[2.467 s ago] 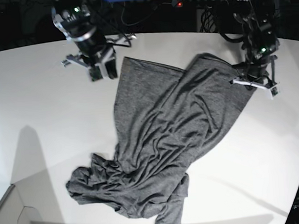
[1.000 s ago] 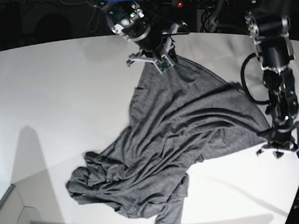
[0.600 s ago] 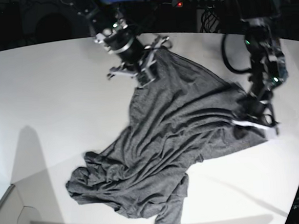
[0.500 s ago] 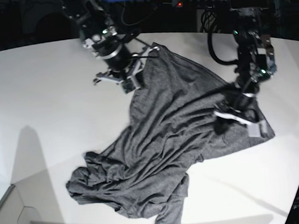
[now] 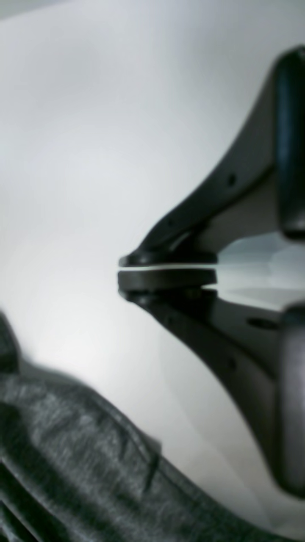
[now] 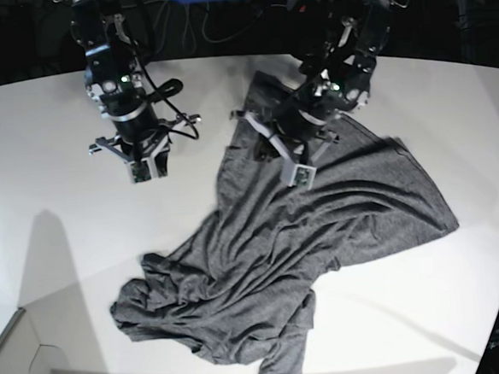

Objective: Layout the t-shirt on the table in an organized manner, then fold the t-shirt properly
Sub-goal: 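Grasp the shirt with both grippers and pull it apart to spread it, then hold the shirt edge with both grippers and drag it flat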

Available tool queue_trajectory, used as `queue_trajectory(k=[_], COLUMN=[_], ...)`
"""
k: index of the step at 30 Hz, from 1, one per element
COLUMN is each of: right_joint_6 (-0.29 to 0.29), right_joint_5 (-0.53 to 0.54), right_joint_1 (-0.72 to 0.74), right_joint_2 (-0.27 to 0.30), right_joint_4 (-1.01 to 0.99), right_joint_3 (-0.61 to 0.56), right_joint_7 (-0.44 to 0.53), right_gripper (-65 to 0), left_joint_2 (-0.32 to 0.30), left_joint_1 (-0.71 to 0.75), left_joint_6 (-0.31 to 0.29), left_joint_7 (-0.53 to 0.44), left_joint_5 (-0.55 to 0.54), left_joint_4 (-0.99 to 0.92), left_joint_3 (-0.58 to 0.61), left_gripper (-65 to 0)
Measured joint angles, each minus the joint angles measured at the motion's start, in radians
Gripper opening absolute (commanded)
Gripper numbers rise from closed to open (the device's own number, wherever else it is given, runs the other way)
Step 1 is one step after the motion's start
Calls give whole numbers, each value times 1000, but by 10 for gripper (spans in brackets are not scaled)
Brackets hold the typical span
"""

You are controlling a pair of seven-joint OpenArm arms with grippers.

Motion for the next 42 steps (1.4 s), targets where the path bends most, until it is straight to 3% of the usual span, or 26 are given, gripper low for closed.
queue_trajectory(k=[7,13,22,31,38,42], right_joint_6=[1,0,0,0,0,0], right_joint_5=[-1,-2,-2,-2,-2,-2], right_joint_1=[0,23,37,50,30,3], right_joint_2=[-1,2,2,0,-3,-11], right_joint_4=[0,-1,-2,1,2,2], right_joint_3=[40,47,42,26,-91,-159], right_joint_7=[0,1,1,-3,-3,-4], right_gripper=[-650,-650,-650,-650,-650,-650], left_joint_2=[-123,-169,-256,-259,-247,-196], left_joint_1=[0,-1,48,39,34,35], left_joint_6=[-37,-23,-6,-5,-6,-5], left_joint_7=[-58,-50,14,11,11,16], left_joint_5=[-19,6,17,20,14,16], left_joint_4=[-106,-167,-187,-178,-182,-183], left_joint_3=[-38,-297,-578,-829,-842,-838], left_gripper=[-650,-650,-650,-650,-650,-650])
